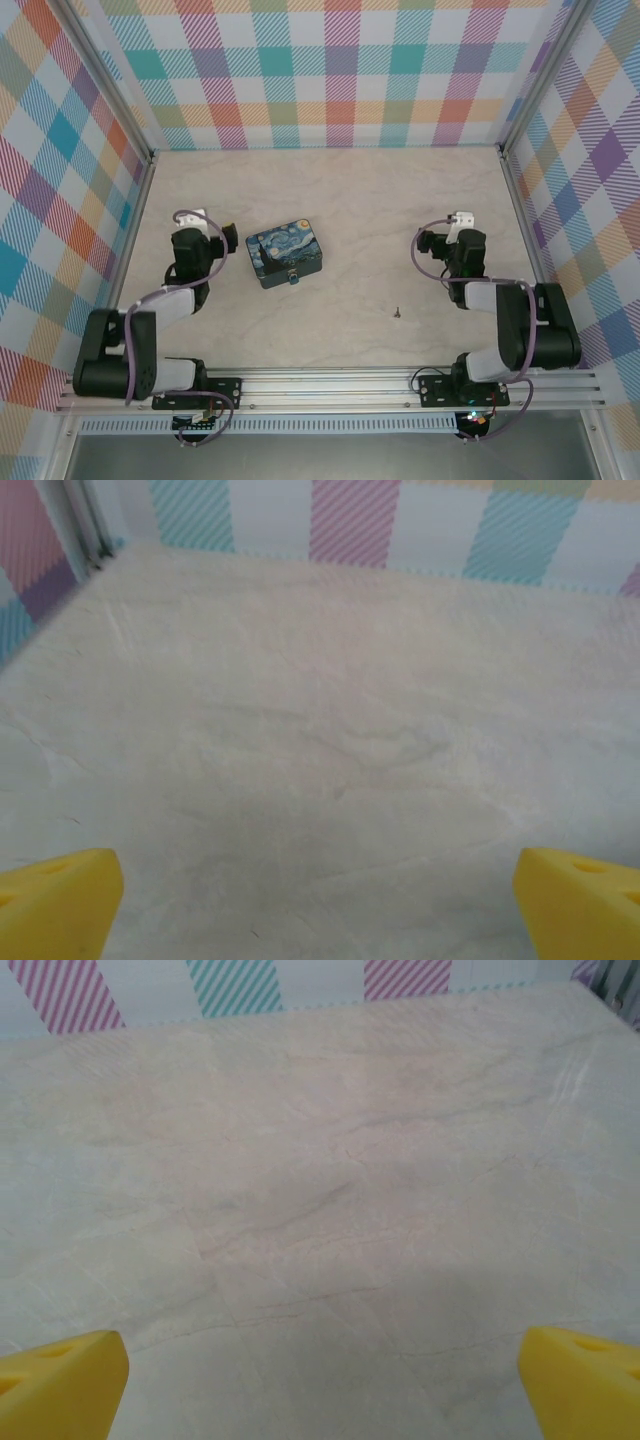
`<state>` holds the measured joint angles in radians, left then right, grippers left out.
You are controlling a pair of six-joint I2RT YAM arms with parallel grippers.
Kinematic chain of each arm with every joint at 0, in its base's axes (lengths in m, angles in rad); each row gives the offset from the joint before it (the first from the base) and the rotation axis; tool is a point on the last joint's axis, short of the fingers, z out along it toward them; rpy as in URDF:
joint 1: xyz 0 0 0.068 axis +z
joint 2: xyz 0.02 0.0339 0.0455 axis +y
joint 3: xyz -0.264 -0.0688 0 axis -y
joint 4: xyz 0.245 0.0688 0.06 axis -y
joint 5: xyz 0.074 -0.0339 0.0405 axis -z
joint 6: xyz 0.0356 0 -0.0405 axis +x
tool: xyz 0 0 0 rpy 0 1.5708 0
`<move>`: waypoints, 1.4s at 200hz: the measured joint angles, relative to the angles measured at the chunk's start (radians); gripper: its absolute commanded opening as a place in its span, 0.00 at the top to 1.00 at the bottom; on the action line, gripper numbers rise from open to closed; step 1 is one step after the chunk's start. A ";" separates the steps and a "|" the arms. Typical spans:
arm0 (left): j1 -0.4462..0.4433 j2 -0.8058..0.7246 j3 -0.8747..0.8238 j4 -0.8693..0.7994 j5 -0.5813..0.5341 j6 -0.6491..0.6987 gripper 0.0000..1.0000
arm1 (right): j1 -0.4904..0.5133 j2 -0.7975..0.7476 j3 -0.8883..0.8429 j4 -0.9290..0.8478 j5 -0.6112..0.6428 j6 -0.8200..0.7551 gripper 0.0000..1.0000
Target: Unlock a padlock with a key
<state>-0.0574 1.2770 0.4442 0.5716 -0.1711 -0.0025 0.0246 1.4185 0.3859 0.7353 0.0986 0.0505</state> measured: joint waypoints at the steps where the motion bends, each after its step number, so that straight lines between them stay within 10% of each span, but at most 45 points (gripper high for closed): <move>1: 0.000 -0.007 0.003 -0.006 -0.003 -0.002 0.00 | 0.000 -0.007 0.000 -0.006 -0.001 0.000 0.00; 136: 0.000 -0.185 0.448 -0.882 0.089 -0.372 0.00 | 0.023 -0.511 0.204 -0.798 -0.293 0.364 0.00; 280: -0.137 0.049 0.328 -0.857 0.424 -0.567 0.14 | 0.261 -0.389 0.137 -0.925 -0.271 0.549 0.00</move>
<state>-0.1944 1.3258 0.7723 -0.2852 0.2527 -0.5697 0.2852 1.0294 0.5232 -0.1894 -0.1722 0.5999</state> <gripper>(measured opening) 0.881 0.996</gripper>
